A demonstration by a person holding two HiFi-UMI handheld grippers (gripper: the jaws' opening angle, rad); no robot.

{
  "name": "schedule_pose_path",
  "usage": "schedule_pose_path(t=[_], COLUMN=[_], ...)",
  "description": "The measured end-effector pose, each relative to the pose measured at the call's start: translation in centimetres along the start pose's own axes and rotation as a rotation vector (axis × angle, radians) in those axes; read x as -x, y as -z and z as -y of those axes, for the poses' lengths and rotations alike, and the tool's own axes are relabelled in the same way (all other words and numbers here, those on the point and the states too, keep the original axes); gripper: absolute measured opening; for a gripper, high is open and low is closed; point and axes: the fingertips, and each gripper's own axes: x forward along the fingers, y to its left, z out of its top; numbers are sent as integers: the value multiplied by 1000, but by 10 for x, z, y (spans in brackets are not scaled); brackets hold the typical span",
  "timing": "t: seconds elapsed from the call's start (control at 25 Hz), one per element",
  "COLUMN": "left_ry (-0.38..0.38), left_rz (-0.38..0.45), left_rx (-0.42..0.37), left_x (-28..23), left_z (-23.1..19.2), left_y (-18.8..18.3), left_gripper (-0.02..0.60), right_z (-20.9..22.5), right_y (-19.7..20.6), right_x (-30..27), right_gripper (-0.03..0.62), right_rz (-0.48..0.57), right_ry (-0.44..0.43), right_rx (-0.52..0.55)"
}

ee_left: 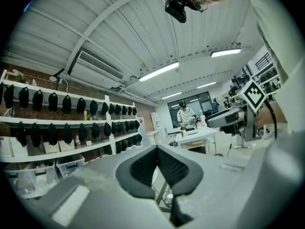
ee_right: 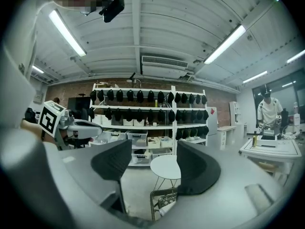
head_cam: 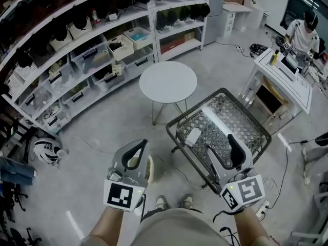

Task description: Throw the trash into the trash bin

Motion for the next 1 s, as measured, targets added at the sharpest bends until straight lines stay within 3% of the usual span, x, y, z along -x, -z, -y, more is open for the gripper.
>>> schedule_pose_path(t=[0.24,0.56,0.84,1.0], left_ry=[14,20,50,58], left_rz=[25,35,-18,-87], left_rx=[4,31,-14,33], left_x=[-28,-88,-142,-165], left_z=[3,-10,-17,-17], left_y=[-2,9,62,105], left_gripper=[2,2,2,2], right_z=[22,64,95,110], right_y=[7,48,123,176], right_x=[-27,-89,-140,-161], right_gripper=[288,299,302,305], right_rz=[-6,-57,-161,-240], right_ry=[52,189,273,304], right_rx=[-39,-146,-216,-237])
